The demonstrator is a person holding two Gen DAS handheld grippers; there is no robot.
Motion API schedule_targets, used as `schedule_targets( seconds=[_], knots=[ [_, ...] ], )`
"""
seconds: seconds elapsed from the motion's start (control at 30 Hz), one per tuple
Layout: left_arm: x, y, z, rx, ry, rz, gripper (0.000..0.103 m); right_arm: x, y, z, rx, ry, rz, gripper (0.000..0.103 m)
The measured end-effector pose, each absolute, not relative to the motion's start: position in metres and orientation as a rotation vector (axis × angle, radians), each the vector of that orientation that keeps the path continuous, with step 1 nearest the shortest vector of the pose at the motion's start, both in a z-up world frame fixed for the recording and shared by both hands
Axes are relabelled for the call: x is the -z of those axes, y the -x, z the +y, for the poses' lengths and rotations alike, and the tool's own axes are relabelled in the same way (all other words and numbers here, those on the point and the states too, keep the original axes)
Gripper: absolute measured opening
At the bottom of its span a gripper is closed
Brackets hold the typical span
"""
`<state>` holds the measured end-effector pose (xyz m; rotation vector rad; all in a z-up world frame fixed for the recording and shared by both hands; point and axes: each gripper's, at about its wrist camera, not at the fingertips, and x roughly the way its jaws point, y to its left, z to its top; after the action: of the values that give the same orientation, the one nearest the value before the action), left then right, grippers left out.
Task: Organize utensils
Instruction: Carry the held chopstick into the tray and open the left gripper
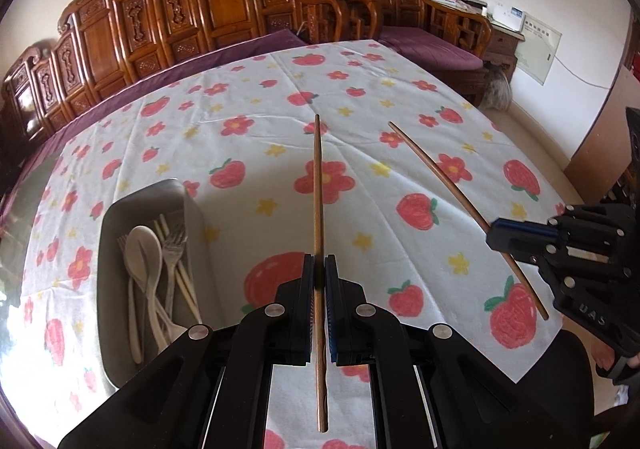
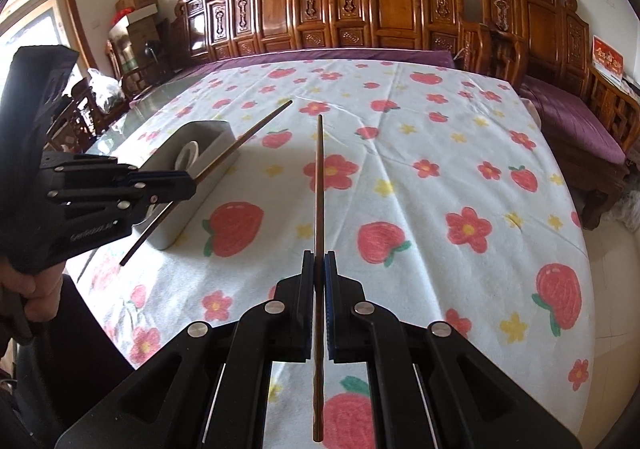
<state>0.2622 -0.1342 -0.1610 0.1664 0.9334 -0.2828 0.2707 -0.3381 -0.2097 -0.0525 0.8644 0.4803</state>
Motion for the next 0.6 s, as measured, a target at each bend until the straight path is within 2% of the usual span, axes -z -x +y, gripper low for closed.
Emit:
schedule_targets(
  seconds=[0.6],
  knots=[
    [0.168, -0.278, -0.052, 0.219, -0.068, 0.926, 0.004, 0.230, -0.263, -0.287, -0.546, 0.120, 0.925, 0.006]
  ],
)
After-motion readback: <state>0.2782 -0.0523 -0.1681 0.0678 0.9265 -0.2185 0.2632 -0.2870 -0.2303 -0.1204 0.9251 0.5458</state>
